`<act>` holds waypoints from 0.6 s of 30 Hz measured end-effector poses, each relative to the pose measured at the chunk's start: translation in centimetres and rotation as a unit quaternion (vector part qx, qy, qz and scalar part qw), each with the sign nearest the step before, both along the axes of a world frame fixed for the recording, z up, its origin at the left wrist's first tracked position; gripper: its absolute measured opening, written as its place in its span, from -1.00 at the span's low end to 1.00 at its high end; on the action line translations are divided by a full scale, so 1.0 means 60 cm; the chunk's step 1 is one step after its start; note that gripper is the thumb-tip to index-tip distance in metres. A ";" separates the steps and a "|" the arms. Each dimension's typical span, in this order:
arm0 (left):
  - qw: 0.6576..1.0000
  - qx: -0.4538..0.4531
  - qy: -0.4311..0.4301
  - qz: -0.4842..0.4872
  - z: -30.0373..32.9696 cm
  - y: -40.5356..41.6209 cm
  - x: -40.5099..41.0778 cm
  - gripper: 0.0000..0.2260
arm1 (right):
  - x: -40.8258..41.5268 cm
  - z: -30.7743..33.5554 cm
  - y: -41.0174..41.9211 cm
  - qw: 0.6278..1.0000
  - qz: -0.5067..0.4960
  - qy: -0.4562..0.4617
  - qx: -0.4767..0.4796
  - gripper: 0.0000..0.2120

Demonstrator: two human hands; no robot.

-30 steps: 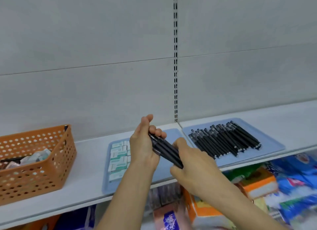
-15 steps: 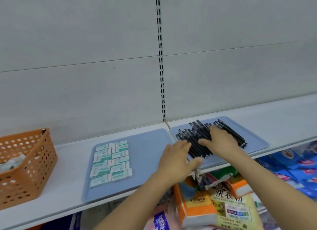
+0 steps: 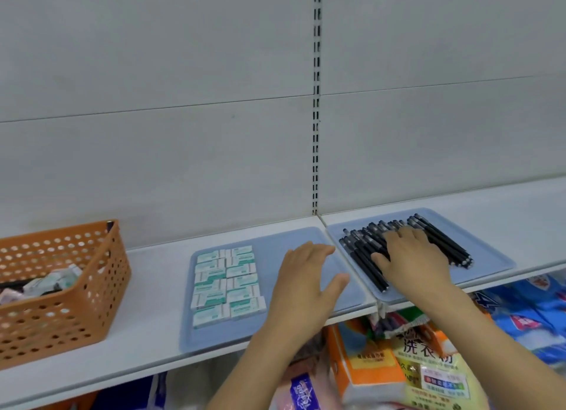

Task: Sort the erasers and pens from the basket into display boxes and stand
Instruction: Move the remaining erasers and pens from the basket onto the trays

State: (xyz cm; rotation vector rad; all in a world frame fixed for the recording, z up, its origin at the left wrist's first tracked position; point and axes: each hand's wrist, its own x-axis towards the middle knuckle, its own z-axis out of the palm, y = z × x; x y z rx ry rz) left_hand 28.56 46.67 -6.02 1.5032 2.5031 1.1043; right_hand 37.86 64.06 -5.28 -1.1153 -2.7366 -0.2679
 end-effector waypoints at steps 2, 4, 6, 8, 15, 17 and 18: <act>0.998 0.044 -0.034 0.021 0.018 -0.049 -0.010 -0.61 | -0.020 0.013 -0.042 0.997 0.060 0.054 -0.015 -0.58; 0.995 0.071 -0.052 0.036 0.036 -0.104 -0.026 -0.67 | -0.050 0.028 -0.092 0.985 0.128 0.106 -0.053 -0.61; 0.993 0.086 -0.061 0.051 0.052 -0.164 -0.047 -0.73 | -0.085 0.042 -0.147 0.966 0.191 0.147 -0.094 -0.64; 0.991 0.101 -0.056 0.071 0.069 -0.232 -0.073 -0.79 | -0.124 0.054 -0.203 0.944 0.245 0.179 -0.129 -0.67; 0.977 0.114 -0.018 0.178 0.115 -0.472 -0.184 -0.85 | -0.272 0.103 -0.407 0.864 0.391 0.237 -0.211 -0.84; 0.973 0.117 -0.010 0.200 0.121 -0.531 -0.220 -0.87 | -0.311 0.113 -0.457 0.849 0.422 0.232 -0.218 -0.86; 0.970 0.117 -0.006 0.212 0.125 -0.557 -0.239 -0.88 | -0.331 0.116 -0.478 0.844 0.432 0.226 -0.221 -0.87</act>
